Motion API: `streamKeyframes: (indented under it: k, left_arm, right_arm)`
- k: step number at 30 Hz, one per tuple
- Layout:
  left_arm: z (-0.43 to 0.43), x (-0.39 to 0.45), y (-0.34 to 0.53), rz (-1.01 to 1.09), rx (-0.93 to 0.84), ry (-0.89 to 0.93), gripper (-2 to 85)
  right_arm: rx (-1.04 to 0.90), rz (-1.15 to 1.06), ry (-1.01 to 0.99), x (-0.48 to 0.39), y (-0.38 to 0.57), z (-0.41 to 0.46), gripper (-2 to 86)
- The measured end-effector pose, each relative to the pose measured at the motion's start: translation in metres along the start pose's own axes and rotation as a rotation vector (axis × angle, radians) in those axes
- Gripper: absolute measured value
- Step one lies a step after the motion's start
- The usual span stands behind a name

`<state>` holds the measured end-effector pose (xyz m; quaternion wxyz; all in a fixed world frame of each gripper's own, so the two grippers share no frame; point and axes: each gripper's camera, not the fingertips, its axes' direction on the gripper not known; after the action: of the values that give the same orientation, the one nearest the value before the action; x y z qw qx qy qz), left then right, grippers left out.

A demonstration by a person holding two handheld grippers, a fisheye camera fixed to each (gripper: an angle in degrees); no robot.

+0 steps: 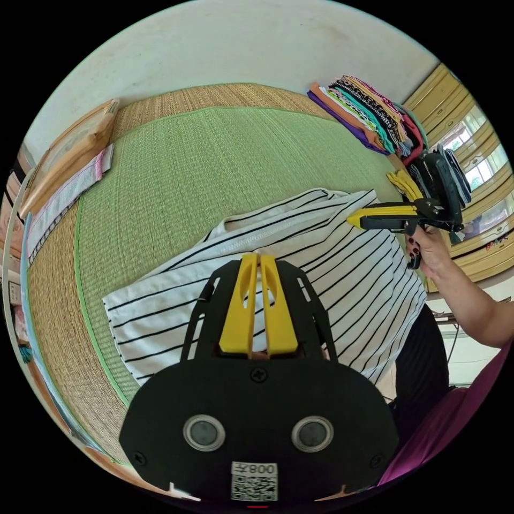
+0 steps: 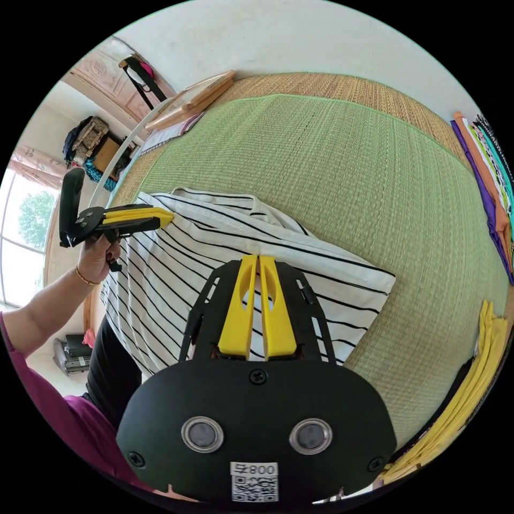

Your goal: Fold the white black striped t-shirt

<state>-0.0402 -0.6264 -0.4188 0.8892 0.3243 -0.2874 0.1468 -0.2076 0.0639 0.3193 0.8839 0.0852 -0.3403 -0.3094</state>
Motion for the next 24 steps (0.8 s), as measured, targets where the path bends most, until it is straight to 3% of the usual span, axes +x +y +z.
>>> streamKeyframes:
  k: [12,20,24]
  left_arm:
    - [-0.059,0.01,0.006,-0.042,0.171,0.022,0.2]
    - [-0.049,0.0,-0.004,-0.055,0.112,-0.018,0.3]
    - [-0.047,-0.009,0.002,-0.07,0.093,0.004,0.3]
  right_arm:
    - [0.115,-0.005,0.049,-0.033,0.0,-0.047,0.0]
    - [0.098,0.019,0.05,-0.026,-0.011,-0.055,0.0]
    - [0.099,0.052,0.193,-0.023,-0.002,-0.065,0.2]
